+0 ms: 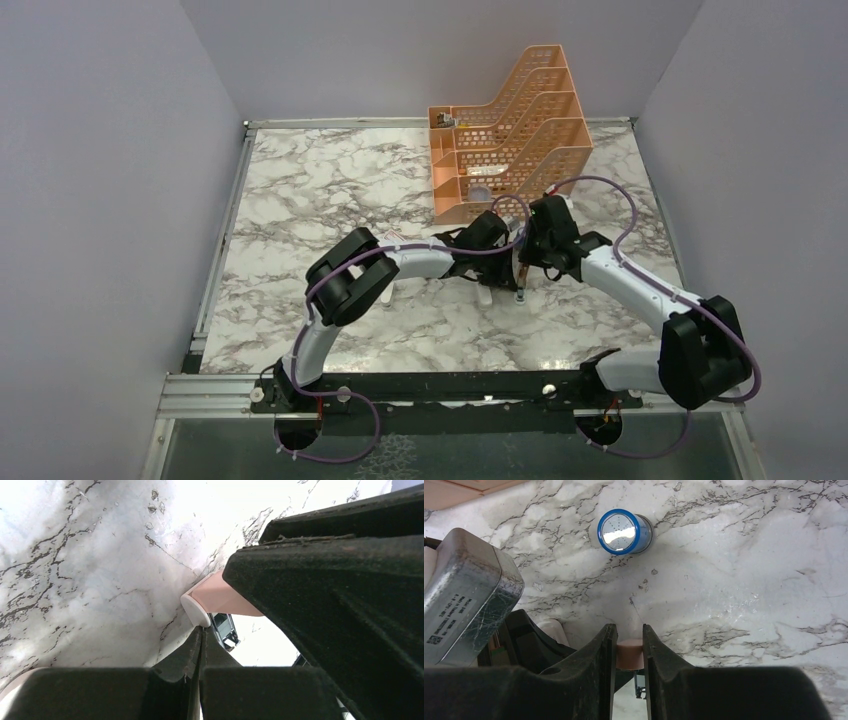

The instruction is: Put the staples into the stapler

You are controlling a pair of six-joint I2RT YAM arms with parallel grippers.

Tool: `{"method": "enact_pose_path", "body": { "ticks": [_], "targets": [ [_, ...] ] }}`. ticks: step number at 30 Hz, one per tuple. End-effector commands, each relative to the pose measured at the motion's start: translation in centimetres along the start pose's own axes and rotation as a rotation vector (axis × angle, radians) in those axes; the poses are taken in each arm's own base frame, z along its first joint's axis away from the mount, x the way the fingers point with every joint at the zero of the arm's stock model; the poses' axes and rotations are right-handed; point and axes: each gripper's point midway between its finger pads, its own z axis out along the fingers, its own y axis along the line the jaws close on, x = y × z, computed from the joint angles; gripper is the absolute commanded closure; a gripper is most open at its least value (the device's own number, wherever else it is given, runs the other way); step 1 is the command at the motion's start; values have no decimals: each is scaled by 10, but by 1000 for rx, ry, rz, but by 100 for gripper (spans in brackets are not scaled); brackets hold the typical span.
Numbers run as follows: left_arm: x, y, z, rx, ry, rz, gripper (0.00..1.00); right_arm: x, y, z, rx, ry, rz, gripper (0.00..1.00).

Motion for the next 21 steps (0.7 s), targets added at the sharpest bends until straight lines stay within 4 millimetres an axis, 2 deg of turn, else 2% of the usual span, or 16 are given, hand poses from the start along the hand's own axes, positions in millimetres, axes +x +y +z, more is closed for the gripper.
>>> {"method": "enact_pose_path", "body": {
  "ticks": [1,13,21],
  "targets": [
    [34,52,15,-172,84,-50,100,28,-7,-2,-8,92,2,74],
    [34,70,24,-261,92,-45,100,47,-4,-22,-68,152,21,78],
    [31,76,25,-279,88,-43,100,63,-13,-23,-53,179,39,78]
  ]
}}
